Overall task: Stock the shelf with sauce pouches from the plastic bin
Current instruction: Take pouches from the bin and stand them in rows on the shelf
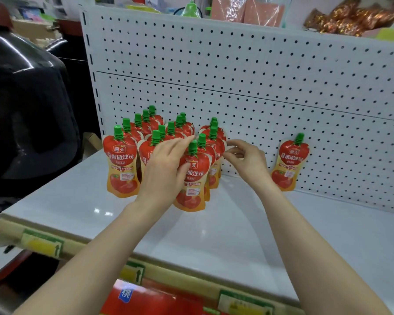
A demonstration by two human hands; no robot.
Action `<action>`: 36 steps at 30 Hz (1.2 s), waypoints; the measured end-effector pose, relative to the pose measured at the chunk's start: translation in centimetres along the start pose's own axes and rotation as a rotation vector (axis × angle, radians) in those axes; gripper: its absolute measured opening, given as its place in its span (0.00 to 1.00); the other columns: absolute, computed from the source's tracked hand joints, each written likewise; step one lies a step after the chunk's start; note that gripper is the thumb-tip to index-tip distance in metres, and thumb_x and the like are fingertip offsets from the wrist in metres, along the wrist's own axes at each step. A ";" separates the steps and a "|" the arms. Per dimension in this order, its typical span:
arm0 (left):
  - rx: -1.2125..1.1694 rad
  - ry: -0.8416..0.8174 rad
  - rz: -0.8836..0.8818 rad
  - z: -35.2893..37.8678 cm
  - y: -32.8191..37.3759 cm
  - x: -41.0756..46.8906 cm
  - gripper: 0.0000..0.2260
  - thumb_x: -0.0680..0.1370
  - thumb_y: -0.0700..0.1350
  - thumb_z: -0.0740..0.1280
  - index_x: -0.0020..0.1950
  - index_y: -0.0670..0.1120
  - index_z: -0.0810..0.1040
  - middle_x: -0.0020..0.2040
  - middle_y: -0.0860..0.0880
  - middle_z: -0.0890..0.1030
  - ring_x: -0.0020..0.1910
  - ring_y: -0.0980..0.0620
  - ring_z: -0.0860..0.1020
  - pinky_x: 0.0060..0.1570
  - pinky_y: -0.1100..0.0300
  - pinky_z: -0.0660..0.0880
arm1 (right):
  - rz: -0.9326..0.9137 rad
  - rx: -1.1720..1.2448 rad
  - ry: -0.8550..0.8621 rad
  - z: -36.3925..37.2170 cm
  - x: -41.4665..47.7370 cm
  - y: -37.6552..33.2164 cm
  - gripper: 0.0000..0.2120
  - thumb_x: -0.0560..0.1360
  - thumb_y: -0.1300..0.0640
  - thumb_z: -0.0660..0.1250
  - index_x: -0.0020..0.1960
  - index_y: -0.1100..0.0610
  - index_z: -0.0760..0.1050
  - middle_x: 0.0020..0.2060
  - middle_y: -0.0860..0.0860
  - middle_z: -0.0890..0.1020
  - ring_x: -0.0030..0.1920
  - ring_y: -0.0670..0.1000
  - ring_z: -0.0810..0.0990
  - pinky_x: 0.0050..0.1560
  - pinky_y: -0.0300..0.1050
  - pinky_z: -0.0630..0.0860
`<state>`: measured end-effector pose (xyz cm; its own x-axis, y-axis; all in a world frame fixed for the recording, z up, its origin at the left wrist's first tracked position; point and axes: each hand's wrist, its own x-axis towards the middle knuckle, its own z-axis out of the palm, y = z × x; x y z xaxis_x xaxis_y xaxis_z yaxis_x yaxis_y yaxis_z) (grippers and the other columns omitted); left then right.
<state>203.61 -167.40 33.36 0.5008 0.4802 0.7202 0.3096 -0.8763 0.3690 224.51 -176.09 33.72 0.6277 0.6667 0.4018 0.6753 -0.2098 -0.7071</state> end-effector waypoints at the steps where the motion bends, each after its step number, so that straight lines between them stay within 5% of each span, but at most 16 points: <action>1: -0.013 0.014 0.009 -0.2 -0.1 -0.4 0.26 0.75 0.40 0.70 0.72 0.49 0.68 0.65 0.49 0.75 0.66 0.50 0.70 0.65 0.62 0.63 | -0.009 -0.024 0.017 -0.4 -0.8 -0.4 0.15 0.76 0.50 0.70 0.62 0.49 0.79 0.45 0.46 0.84 0.48 0.45 0.82 0.56 0.48 0.79; 10: -0.284 -0.106 0.155 -2.0 1.0 -8.7 0.19 0.77 0.39 0.68 0.68 0.47 0.74 0.60 0.48 0.79 0.60 0.48 0.75 0.59 0.57 0.71 | -0.034 -0.336 0.194 -3.0 -16.5 -0.8 0.13 0.79 0.52 0.65 0.63 0.51 0.79 0.49 0.47 0.85 0.49 0.50 0.82 0.53 0.53 0.79; 17: -0.561 -0.403 0.237 -0.7 6.1 -20.1 0.16 0.77 0.40 0.67 0.65 0.48 0.76 0.57 0.53 0.79 0.54 0.52 0.78 0.57 0.53 0.74 | 0.024 -0.618 0.384 -4.9 -38.2 1.8 0.14 0.80 0.55 0.65 0.62 0.58 0.79 0.53 0.53 0.85 0.52 0.56 0.81 0.54 0.51 0.77; 22: -0.635 -0.709 0.337 3.0 11.2 -29.4 0.17 0.77 0.43 0.66 0.66 0.48 0.75 0.59 0.51 0.79 0.56 0.51 0.77 0.57 0.55 0.74 | 0.444 -0.599 0.365 -3.9 -53.9 7.2 0.16 0.79 0.55 0.64 0.65 0.58 0.78 0.55 0.53 0.83 0.55 0.55 0.79 0.57 0.45 0.70; 28: -0.540 -1.160 0.390 10.6 16.2 -40.2 0.22 0.77 0.47 0.68 0.71 0.50 0.70 0.67 0.51 0.74 0.66 0.50 0.72 0.65 0.53 0.69 | 1.054 -0.432 0.226 -3.1 -67.7 14.0 0.24 0.78 0.55 0.68 0.73 0.54 0.68 0.62 0.57 0.79 0.63 0.60 0.74 0.55 0.52 0.73; 32: -0.408 -1.429 0.355 16.2 20.4 -46.3 0.28 0.79 0.51 0.65 0.77 0.51 0.60 0.76 0.51 0.63 0.74 0.51 0.61 0.70 0.60 0.58 | 1.201 -0.409 0.116 -5.8 -71.4 21.0 0.29 0.77 0.58 0.69 0.75 0.60 0.64 0.64 0.61 0.76 0.64 0.63 0.74 0.56 0.53 0.73; 36: -0.342 -1.529 0.392 23.2 24.5 -51.9 0.30 0.79 0.52 0.64 0.78 0.49 0.56 0.77 0.49 0.60 0.76 0.50 0.58 0.71 0.59 0.56 | 1.248 -0.406 0.118 -9.4 -72.1 31.1 0.30 0.77 0.60 0.66 0.76 0.60 0.61 0.66 0.63 0.73 0.63 0.66 0.73 0.55 0.55 0.72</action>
<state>203.95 -212.92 -8.56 0.8620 -0.3608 -0.3560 -0.1055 -0.8147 0.5702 203.89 -237.43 -11.73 0.9256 -0.1917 -0.3265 -0.3242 -0.8468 -0.4218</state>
